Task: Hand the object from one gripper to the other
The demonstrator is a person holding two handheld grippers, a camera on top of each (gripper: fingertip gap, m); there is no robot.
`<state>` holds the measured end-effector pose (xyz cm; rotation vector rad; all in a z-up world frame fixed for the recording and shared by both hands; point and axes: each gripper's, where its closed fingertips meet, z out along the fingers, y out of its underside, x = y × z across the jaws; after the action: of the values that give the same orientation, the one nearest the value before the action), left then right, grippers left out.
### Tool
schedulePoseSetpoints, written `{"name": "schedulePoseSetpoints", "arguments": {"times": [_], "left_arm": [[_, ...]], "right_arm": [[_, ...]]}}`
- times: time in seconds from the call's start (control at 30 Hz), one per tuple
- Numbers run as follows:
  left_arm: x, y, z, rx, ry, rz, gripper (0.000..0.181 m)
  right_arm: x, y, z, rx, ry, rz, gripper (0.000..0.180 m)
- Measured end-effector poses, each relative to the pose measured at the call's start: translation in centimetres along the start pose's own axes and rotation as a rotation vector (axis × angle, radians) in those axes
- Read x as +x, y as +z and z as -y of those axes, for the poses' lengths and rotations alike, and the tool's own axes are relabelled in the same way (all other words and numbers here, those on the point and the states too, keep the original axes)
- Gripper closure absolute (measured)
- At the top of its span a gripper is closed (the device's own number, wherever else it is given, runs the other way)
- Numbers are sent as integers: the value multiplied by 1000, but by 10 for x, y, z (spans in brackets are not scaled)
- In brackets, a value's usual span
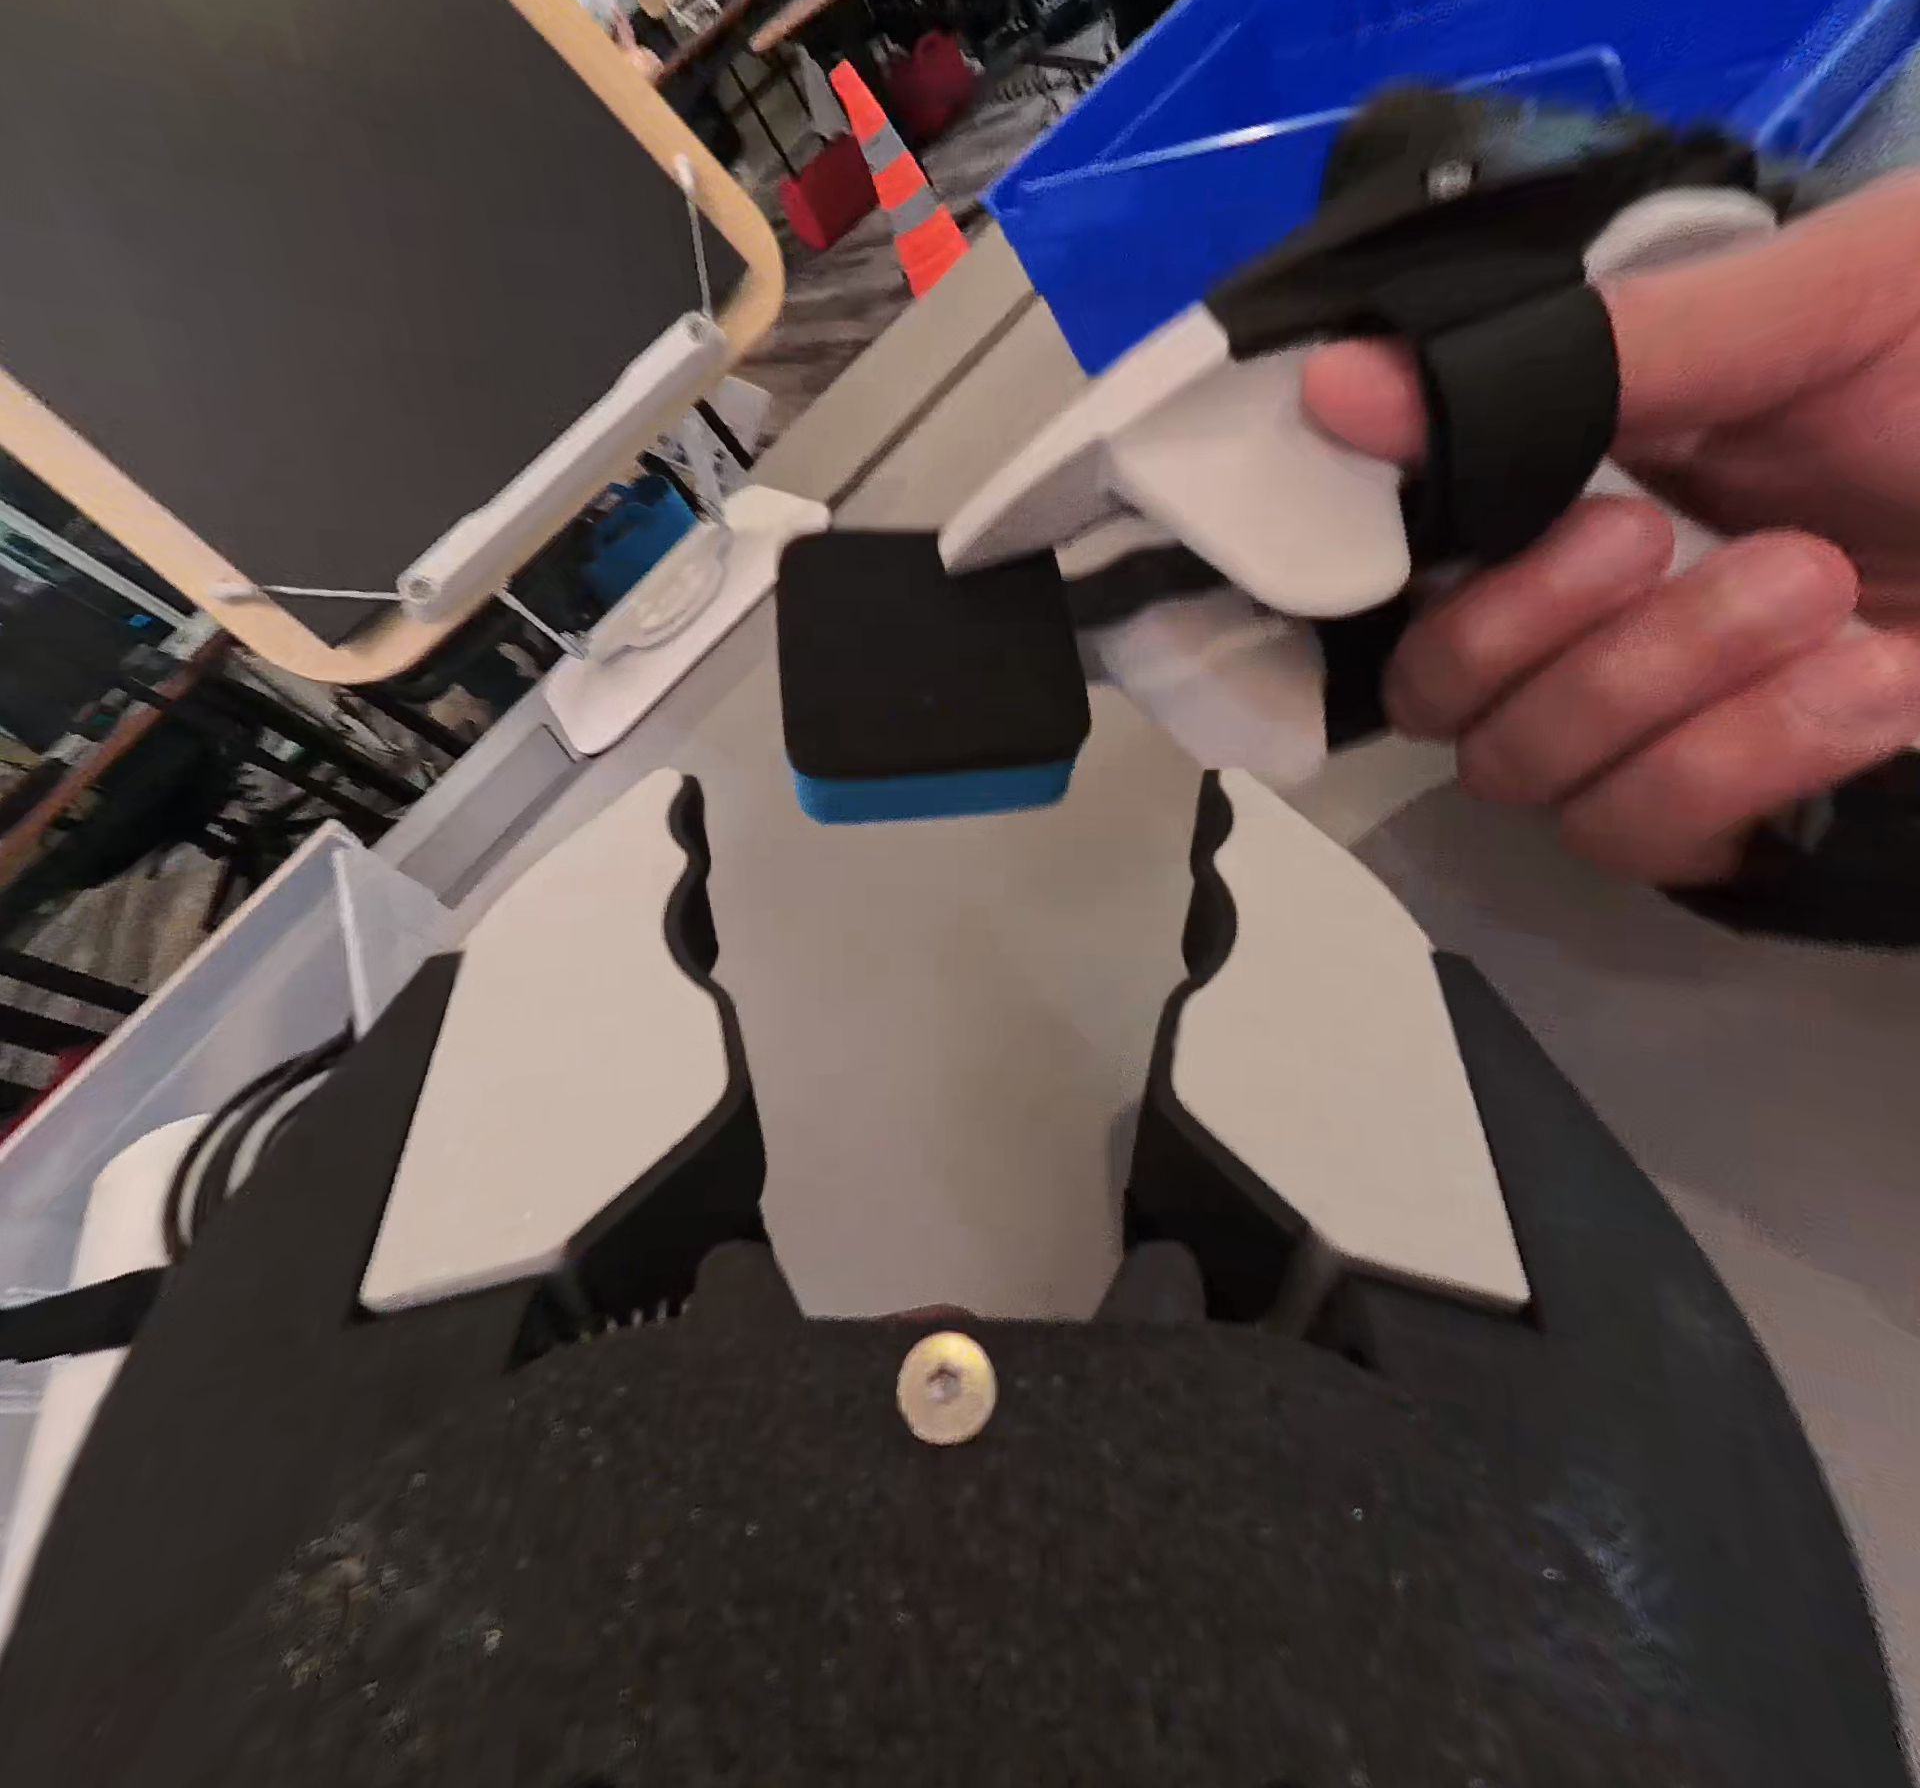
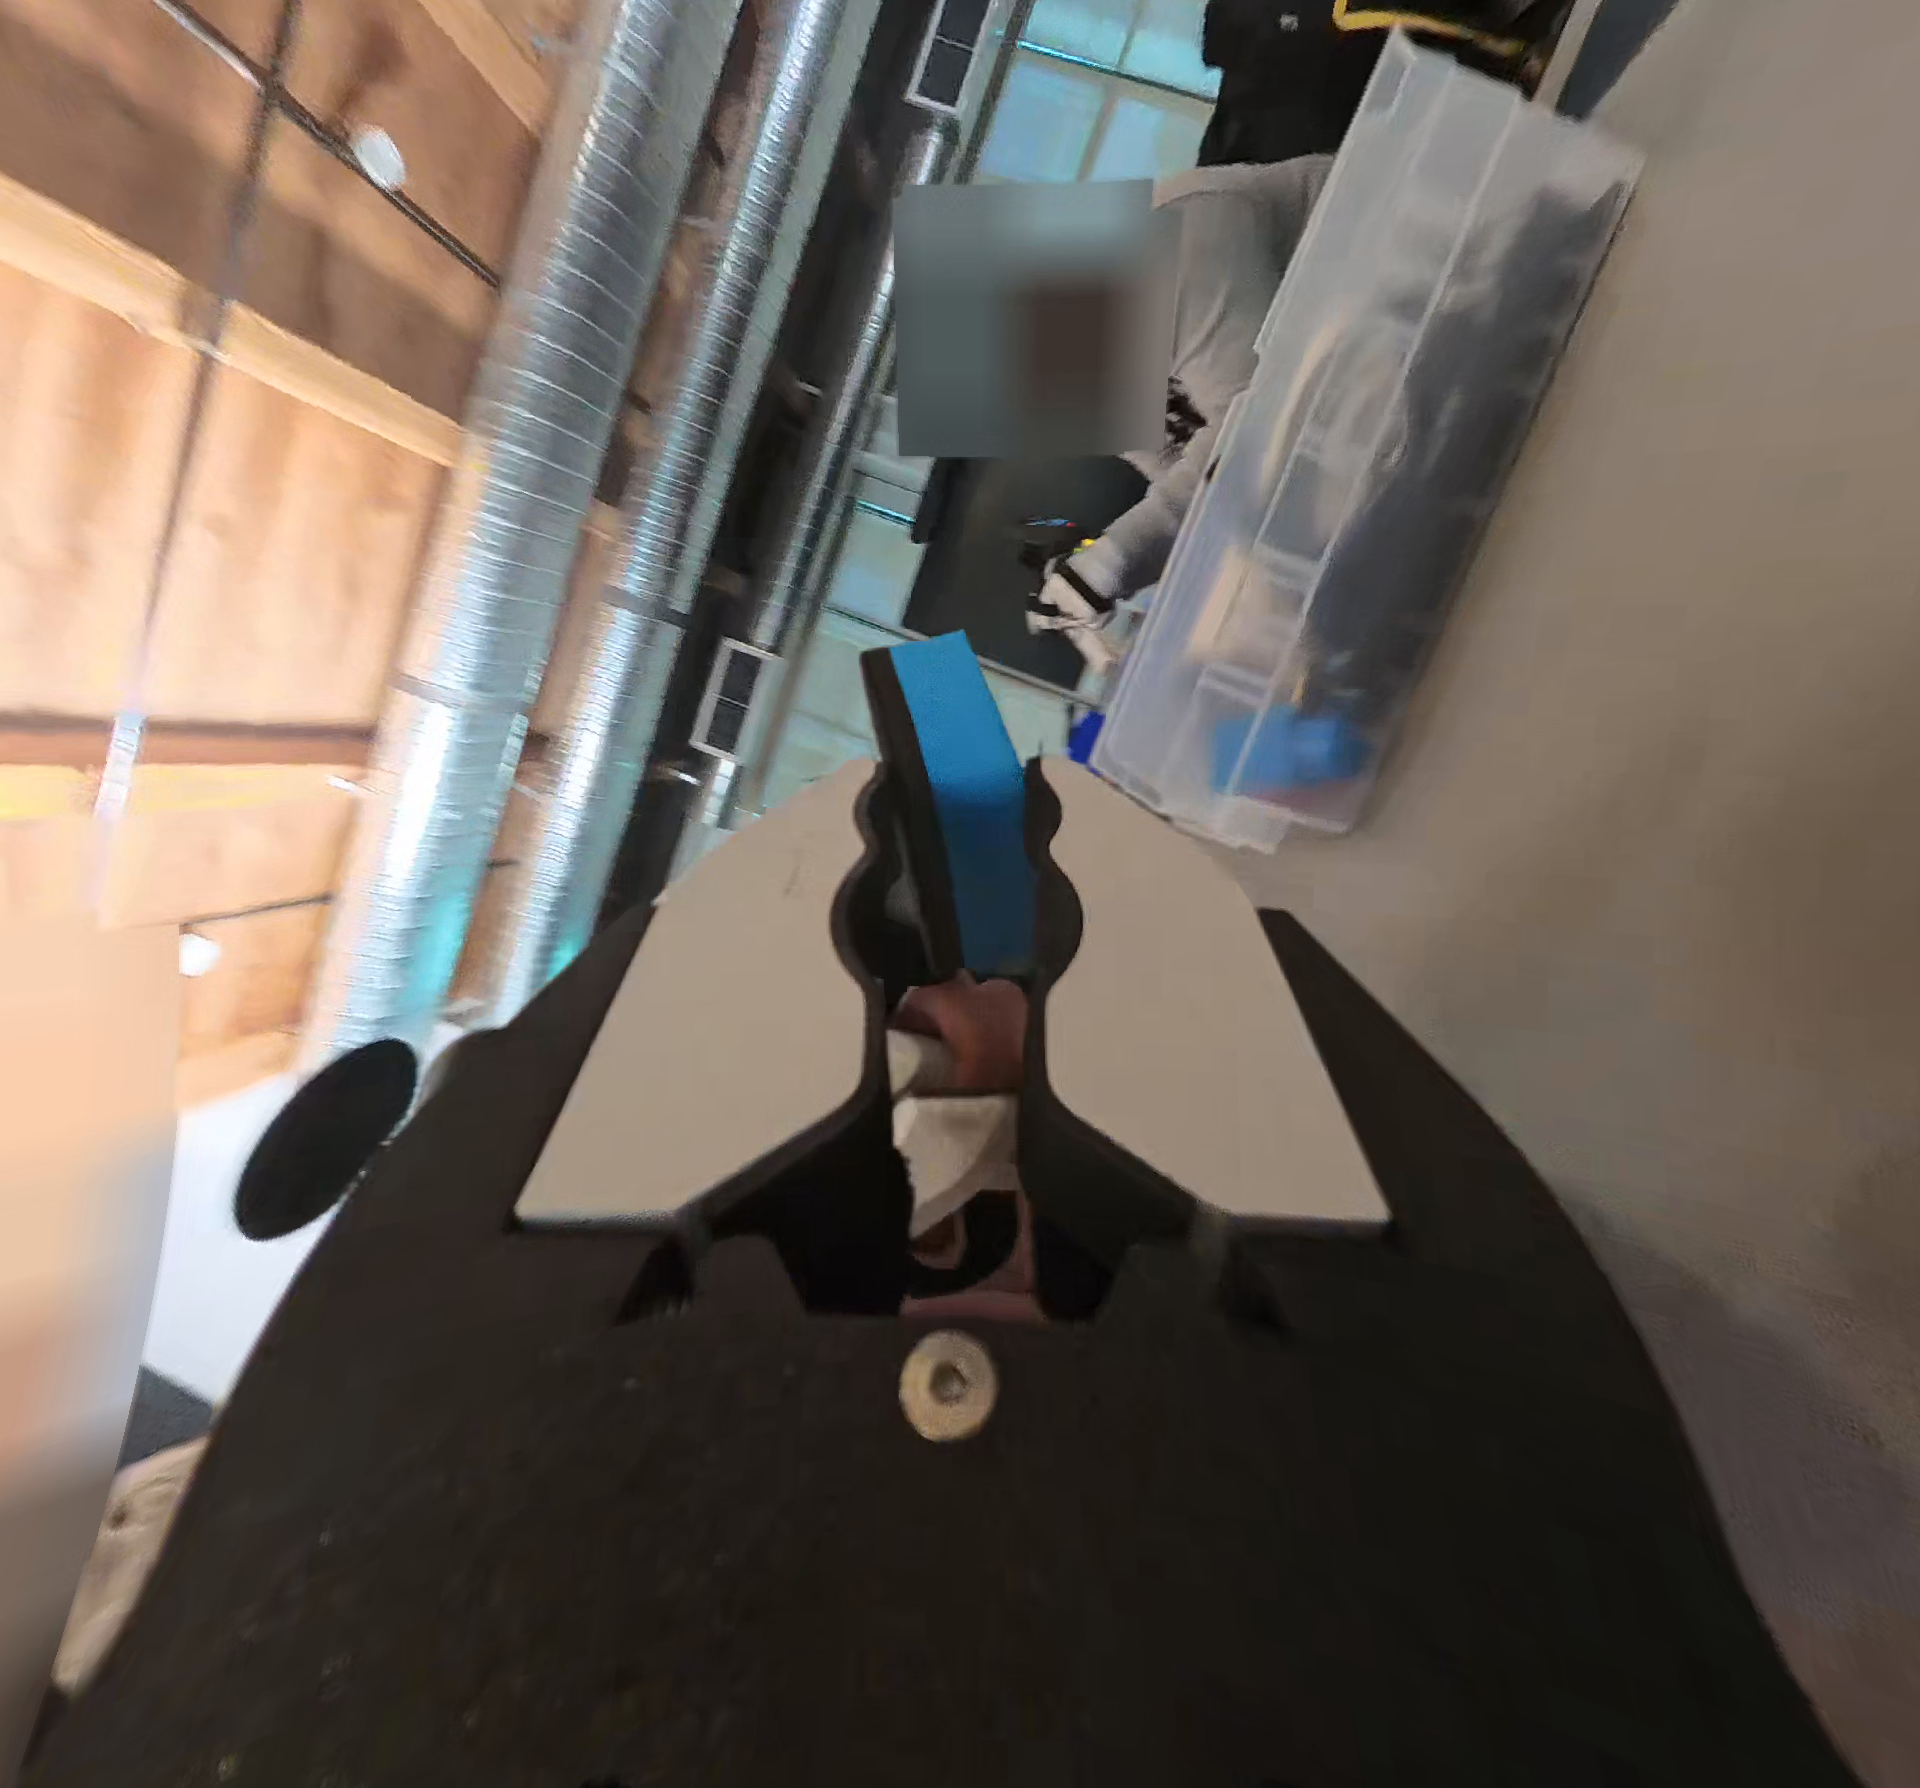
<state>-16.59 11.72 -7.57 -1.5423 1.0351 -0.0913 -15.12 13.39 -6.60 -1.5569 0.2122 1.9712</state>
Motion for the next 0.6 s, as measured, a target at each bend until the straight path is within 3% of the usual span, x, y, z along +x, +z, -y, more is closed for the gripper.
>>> {"name": "schedulePoseSetpoints", "arguments": {"times": [0.2,0.37,0.6], "left_arm": [[-5,-3,2,23,13,12,96],[-7,-8,5,61,93,27,124],[-4,-9,4,68,124,24,125]], "right_arm": [[1,4,-16,-19,253,133,156],[-6,5,-19,-53,331,194,156],[-4,2,-21,-116,369,222,155]]}}
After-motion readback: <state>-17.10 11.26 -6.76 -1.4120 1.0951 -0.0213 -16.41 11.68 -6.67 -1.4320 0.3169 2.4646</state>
